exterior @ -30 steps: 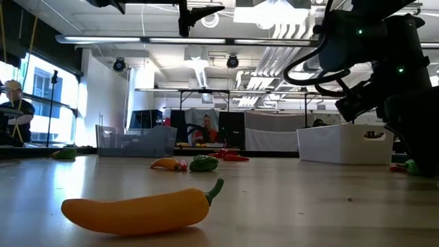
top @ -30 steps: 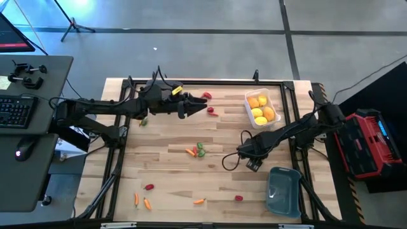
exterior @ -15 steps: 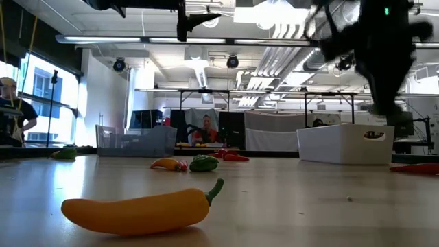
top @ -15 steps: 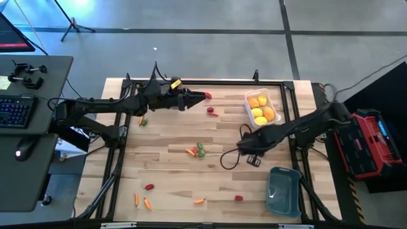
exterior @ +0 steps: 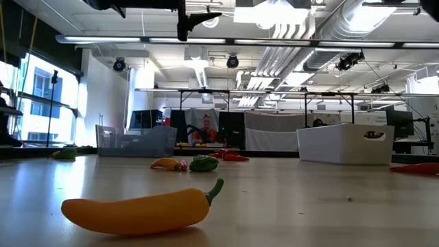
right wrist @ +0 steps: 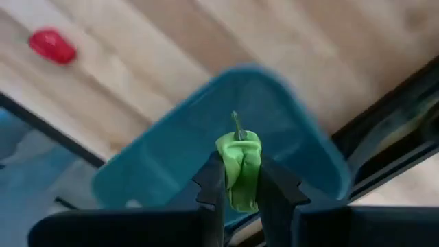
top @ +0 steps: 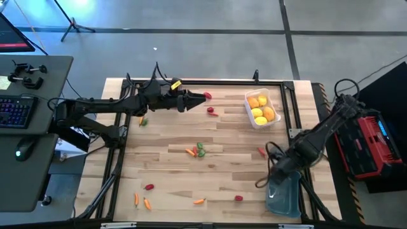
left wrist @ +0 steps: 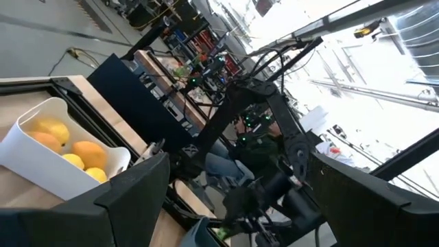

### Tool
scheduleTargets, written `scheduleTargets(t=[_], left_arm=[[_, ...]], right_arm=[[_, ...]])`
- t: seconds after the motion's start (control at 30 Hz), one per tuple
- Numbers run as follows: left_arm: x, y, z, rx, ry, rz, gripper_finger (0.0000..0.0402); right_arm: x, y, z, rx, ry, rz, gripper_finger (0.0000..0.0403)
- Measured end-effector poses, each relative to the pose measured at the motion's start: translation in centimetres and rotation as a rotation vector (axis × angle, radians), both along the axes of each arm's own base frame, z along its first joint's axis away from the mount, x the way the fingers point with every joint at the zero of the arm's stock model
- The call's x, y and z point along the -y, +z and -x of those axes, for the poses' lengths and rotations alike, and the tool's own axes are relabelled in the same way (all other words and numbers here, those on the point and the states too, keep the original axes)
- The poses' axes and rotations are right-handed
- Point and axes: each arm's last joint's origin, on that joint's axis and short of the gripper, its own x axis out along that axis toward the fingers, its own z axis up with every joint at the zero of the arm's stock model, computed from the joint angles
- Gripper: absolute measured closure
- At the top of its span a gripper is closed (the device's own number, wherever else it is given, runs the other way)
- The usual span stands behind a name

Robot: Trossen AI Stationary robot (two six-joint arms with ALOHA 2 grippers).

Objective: Sort produce into baskets
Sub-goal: Put the green chili pepper into the blue bin, then put the red chili pepper into the blue bin

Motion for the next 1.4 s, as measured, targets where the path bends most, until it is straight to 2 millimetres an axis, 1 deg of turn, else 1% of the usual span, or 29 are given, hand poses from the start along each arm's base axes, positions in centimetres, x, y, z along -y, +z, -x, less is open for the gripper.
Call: scheduleTargets(t=[0.23, 0.37, 0.47, 0.57, 0.77, 0.87, 0.93, 1.03, 1.1, 1.17, 1.23, 1.33, 1.4], left_arm=[[0.0, -0.1, 0.0, -0.006, 0.000, 0.001, 0.0069], [0.0, -0.1, 0.0, -0.007, 0.000, 0.002, 0.0069], [0.0, -0.1, 0.0, -0.008, 0.000, 0.002, 0.0069], [0.0, -0.1, 0.0, -0.004, -0.003, 0.031, 0.0069], [0.0, -0.1, 0.0, -0.006, -0.002, 0.027, 0.0069], [0.0, -0.2, 0.0, -0.012, -0.005, 0.026, 0.0069], [0.1, -0.2, 0.0, -0.011, -0.049, 0.073, 0.0069], [0.0, 0.2, 0.1, 0.026, -0.185, 0.120, 0.0069], [-0.2, 1.0, 0.6, 0.069, -0.261, 0.116, 0.0069], [-0.3, 1.8, 1.2, 0.114, -0.281, 0.096, 0.0069], [-0.3, 2.2, 1.8, 0.106, -0.299, 0.085, 0.0069], [0.5, 1.5, 2.5, -0.030, -0.316, 0.107, 0.0069], [1.6, 0.9, 2.9, -0.137, -0.315, 0.100, 0.0071]], right_arm=[[-2.2, -0.7, 0.7, -0.048, -0.112, -0.010, 0.0355], [-2.7, -0.9, 0.9, -0.060, -0.122, -0.007, 0.0354], [-2.7, -0.9, 1.1, -0.100, -0.125, -0.010, 0.0344], [-2.6, -0.9, 1.3, -0.138, -0.114, -0.011, 0.0318], [-2.7, -0.9, 1.1, -0.106, -0.068, -0.029, 0.0225], [-2.7, -0.9, 1.1, -0.107, -0.063, -0.034, 0.0191], [-2.8, -0.9, 1.1, -0.125, -0.076, -0.050, 0.0177], [-2.9, -0.5, 1.2, -0.174, -0.102, -0.085, 0.0168], [-3.2, -0.1, 1.4, -0.201, -0.057, -0.135, 0.0167], [-3.3, 0.3, 1.3, -0.166, -0.005, -0.143, 0.0167], [-3.1, 0.5, 0.5, -0.063, -0.013, -0.115, 0.0167], [-2.5, 0.7, -1.7, 0.159, -0.036, -0.083, 0.0167], [-1.5, 0.9, -3.2, 0.243, -0.044, -0.059, 0.0167]])
